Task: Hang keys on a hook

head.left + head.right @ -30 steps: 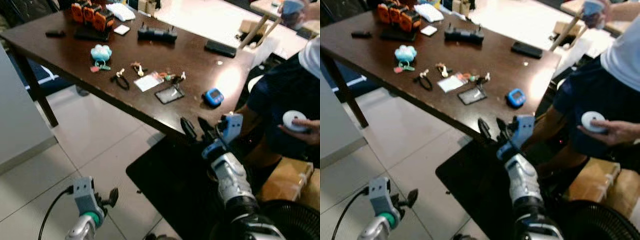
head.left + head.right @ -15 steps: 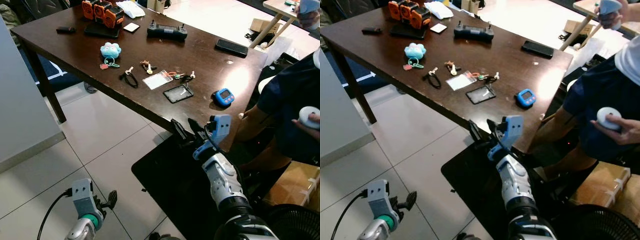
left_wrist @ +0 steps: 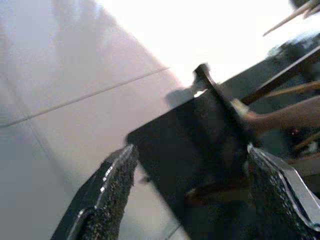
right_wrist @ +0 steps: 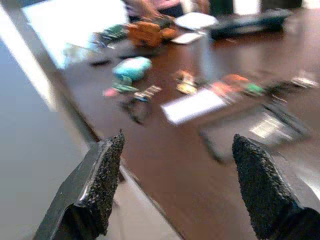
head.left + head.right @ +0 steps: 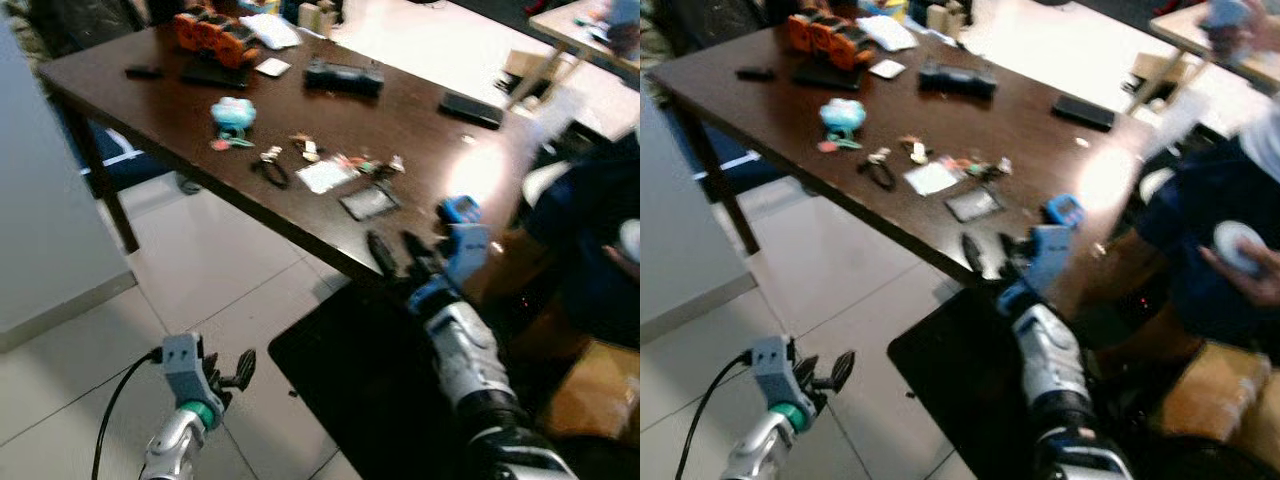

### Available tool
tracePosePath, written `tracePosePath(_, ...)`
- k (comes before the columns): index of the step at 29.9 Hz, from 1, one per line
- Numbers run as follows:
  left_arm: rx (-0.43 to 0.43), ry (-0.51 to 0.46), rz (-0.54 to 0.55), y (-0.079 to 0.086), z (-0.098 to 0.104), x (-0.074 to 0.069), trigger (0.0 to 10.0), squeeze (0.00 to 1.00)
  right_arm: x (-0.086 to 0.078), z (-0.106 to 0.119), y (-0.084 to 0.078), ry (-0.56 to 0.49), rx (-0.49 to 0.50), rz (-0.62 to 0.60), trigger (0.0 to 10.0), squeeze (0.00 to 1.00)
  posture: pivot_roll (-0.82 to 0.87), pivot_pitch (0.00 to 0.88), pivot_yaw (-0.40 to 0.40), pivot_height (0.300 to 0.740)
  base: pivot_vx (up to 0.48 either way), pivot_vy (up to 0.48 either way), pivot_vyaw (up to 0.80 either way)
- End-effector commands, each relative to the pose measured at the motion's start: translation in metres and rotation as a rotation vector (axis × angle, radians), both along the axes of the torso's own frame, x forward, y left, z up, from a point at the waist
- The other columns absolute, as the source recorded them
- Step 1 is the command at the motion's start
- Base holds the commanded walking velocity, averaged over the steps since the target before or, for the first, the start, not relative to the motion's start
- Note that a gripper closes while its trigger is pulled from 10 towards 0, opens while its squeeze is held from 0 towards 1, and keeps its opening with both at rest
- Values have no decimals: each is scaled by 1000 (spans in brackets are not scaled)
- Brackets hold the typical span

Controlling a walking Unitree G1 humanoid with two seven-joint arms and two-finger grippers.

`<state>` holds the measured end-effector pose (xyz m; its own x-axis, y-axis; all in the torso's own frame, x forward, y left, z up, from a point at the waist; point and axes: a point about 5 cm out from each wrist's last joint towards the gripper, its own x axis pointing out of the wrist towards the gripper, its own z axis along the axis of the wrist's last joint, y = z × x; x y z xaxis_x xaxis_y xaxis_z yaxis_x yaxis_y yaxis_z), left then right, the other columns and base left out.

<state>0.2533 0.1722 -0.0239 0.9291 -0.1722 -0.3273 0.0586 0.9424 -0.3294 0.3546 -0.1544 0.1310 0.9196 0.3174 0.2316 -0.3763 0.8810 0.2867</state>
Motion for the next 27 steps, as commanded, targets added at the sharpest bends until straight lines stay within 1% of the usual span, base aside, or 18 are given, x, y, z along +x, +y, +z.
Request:
tracePosePath(1,-13,14,-5,-3,-3,-4,10000,0,-1,-4,-13,20,18,-53,10000,0,52,77,-17,740,262,0,0)
tracePosePath(6,-14,25,-6,-2,-6,-8,10000,0,0,0,-19,12,10,-68,10000,0,47,75,-18,740,263,0,-85)
tracePosePath(13,-5,61,-9,-2,-13,-15,10000,0,0,4,-25,-3,8,-84,10000,0,42,72,-24,740,264,0,-800)
tracePosePath(15,-10,87,0,-1,-16,-18,10000,0,0,5,-29,-3,18,-100,10000,0,42,72,-24,740,0,0,-800)
tracePosePath(17,-10,87,0,-1,-16,-18,10000,0,0,5,-29,-3,18,-100,10000,0,42,72,-24,740,0,0,-800)
tracePosePath(18,-8,122,9,0,-19,-21,10000,0,0,6,-32,-3,19,-112,10000,0,38,70,-23,740,0,0,-706)
tracePosePath(19,-8,122,9,0,-19,-21,10000,0,0,6,-32,-3,19,-112,10000,0,38,70,-23,740,0,0,-706)
tracePosePath(20,11,144,-4,1,-23,-25,10000,0,-1,5,-38,3,15,-131,10000,0,34,70,-22,740,0,0,0)
tracePosePath(21,11,144,-4,1,-23,-25,10000,0,-1,5,-38,3,15,-131,10000,0,34,70,-22,740,0,0,0)
tracePosePath(24,66,211,-22,7,-33,-42,10000,0,-7,0,-70,41,0,-250,10000,0,26,75,-16,740,0,0,0)
tracePosePath(25,66,211,-22,7,-33,-42,10000,0,-7,0,-70,41,0,-250,10000,0,26,75,-16,740,0,0,0)
tracePosePath(26,73,225,-18,9,-35,-45,10000,0,-9,-1,-78,50,-1,-277,10000,0,23,76,-15,740,0,0,0)
tracePosePath(27,73,225,-18,9,-35,-45,10000,0,-9,-1,-78,50,-1,-277,10000,0,23,76,-15,740,0,0,0)
